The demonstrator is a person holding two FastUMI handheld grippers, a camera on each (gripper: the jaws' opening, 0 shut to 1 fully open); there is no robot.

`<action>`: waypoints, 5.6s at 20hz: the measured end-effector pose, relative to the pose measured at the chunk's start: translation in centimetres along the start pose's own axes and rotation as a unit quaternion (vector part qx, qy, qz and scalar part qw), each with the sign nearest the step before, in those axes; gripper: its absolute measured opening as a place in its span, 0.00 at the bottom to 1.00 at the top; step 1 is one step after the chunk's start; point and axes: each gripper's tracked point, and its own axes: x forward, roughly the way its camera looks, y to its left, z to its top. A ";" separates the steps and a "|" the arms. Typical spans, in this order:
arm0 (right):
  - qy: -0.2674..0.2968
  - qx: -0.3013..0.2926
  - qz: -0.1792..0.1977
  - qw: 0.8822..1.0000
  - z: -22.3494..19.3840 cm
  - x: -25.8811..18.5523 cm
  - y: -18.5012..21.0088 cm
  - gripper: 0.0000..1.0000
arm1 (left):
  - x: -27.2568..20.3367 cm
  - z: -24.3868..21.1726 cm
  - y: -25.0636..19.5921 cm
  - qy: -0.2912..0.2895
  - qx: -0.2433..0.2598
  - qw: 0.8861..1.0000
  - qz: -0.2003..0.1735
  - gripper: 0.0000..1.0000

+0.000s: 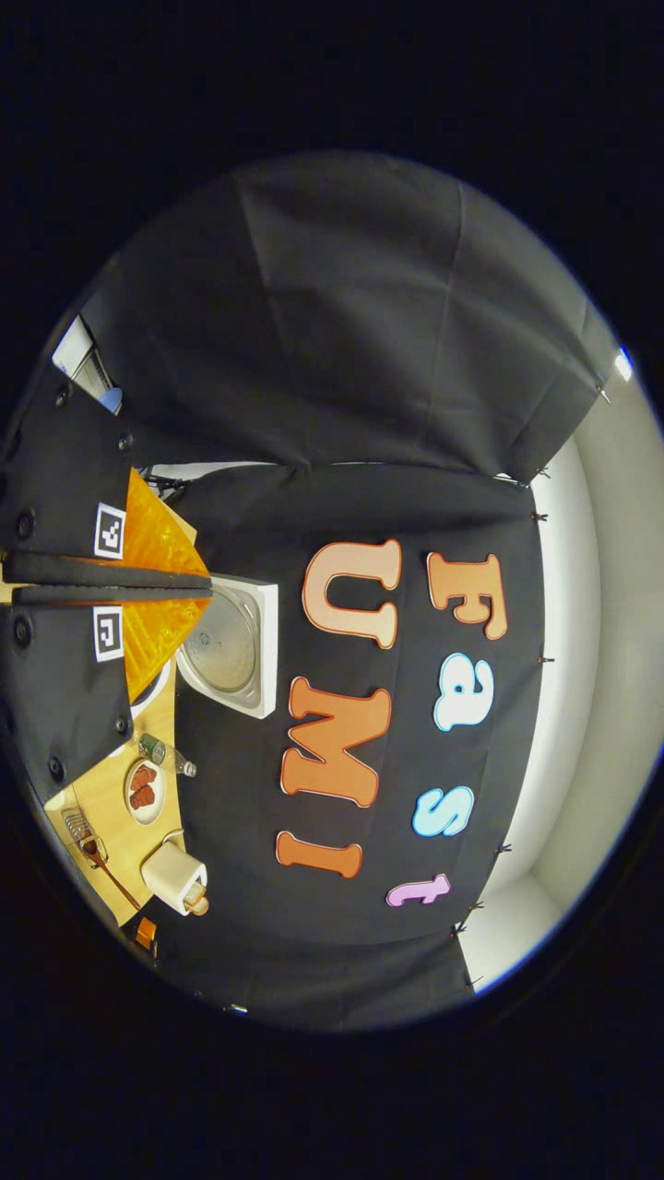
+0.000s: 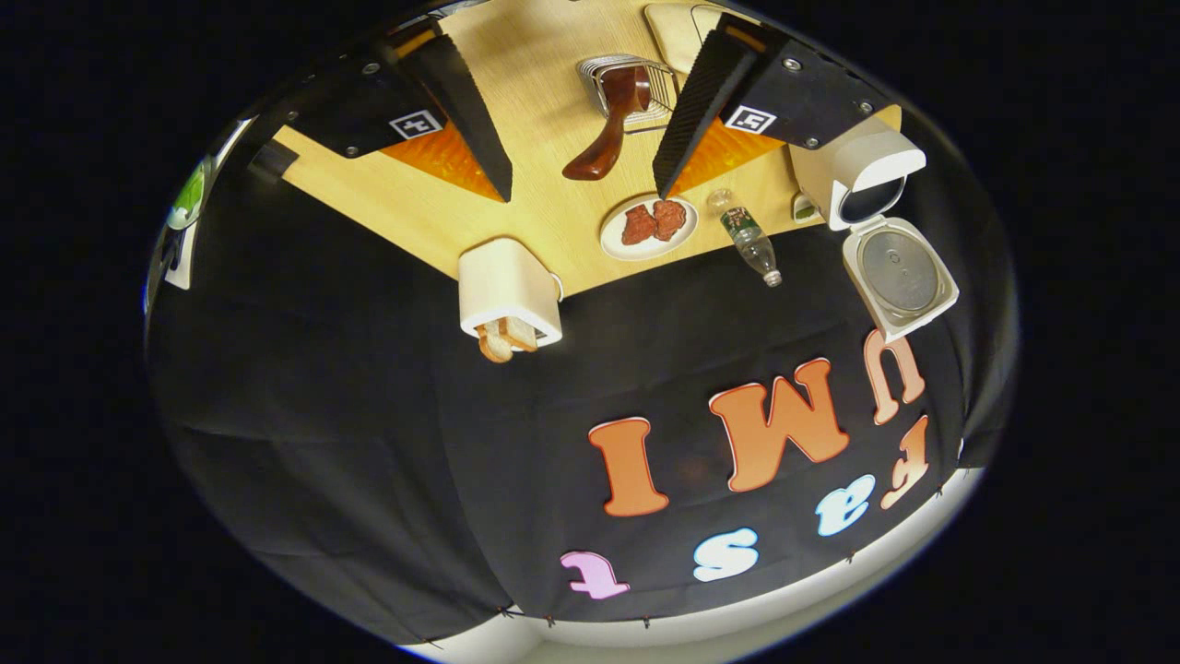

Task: Close the left gripper, press the button to open the rice cooker; take a wooden spoon from the chopstick holder with the right hand, scoop a spoonful of rice and pour it into the rice cooker, then put the wooden spoon back into the chopstick holder.

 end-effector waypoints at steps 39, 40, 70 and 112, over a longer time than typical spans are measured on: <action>-0.021 -0.037 0.118 0.992 3.9 -5.3 11.2 0.12 | -5.5 -0.3 4.5 -0.002 0.010 0.999 0.044 0.94; -0.027 -0.043 0.123 0.991 3.9 -6.1 11.9 0.12 | -5.4 -0.4 4.8 -0.002 0.011 0.999 0.044 0.93; -0.003 -0.108 0.150 0.983 -11.3 -5.0 21.4 0.13 | -5.3 -2.5 8.8 0.005 0.060 0.997 0.058 0.94; 0.130 0.466 0.172 0.858 -3.4 -4.5 17.7 0.12 | -4.6 -3.4 3.2 0.017 0.012 1.000 -0.015 0.96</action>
